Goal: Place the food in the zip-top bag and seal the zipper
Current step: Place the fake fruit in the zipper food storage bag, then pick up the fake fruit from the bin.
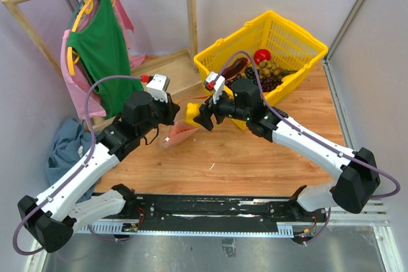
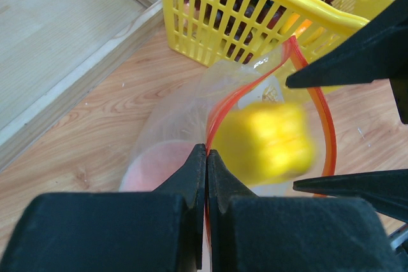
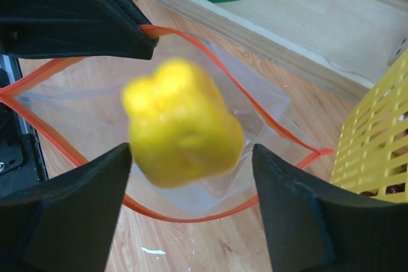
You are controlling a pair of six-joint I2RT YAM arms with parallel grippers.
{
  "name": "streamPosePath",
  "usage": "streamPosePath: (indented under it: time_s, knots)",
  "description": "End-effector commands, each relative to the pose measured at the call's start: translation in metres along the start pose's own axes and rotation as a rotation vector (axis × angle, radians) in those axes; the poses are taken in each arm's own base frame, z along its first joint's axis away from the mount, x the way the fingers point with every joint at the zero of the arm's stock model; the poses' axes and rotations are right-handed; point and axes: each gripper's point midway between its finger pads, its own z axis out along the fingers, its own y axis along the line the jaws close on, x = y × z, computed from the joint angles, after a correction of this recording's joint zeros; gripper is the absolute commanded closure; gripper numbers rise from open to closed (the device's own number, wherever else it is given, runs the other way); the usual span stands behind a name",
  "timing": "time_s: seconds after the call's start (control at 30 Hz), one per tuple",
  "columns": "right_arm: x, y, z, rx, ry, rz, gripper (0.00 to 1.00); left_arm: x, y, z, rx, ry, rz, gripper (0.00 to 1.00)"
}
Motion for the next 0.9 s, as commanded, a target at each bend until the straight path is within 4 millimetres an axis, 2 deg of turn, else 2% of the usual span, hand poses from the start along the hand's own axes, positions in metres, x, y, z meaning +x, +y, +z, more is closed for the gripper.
streamPosePath:
  time_s: [0.0, 0.1, 0.23, 0.37, 0.53, 0.63, 0.87]
  knots:
    - [-0.008, -0.005, 0.0, 0.042, 0.0, -0.029, 0.17, -0.012, -0.001, -0.003, 0.016, -0.051, -0.007, 1.0]
    - [-0.011, -0.007, -0.002, 0.053, 0.006, -0.037, 0.12, -0.013, -0.001, -0.004, 0.016, -0.053, -0.008, 1.0]
    - [-0.025, -0.01, -0.012, 0.083, -0.005, -0.045, 0.12, -0.013, 0.0, -0.004, 0.013, -0.055, -0.01, 1.0]
    - [-0.035, -0.026, -0.026, 0.165, 0.033, -0.057, 0.12, -0.013, 0.001, -0.004, 0.007, -0.053, -0.014, 1.0]
    - [-0.048, -0.066, -0.049, 0.318, 0.114, -0.039, 0.13, -0.013, 0.003, -0.003, 0.004, -0.052, -0.017, 1.0]
    - [-0.047, -0.095, -0.06, 0.401, 0.162, 0.007, 0.13, -0.012, 0.002, -0.003, 0.007, -0.049, -0.017, 1.0]
    - [-0.02, -0.165, -0.082, 0.584, 0.314, 0.128, 0.13, -0.011, 0.002, -0.003, 0.011, -0.047, -0.017, 1.0]
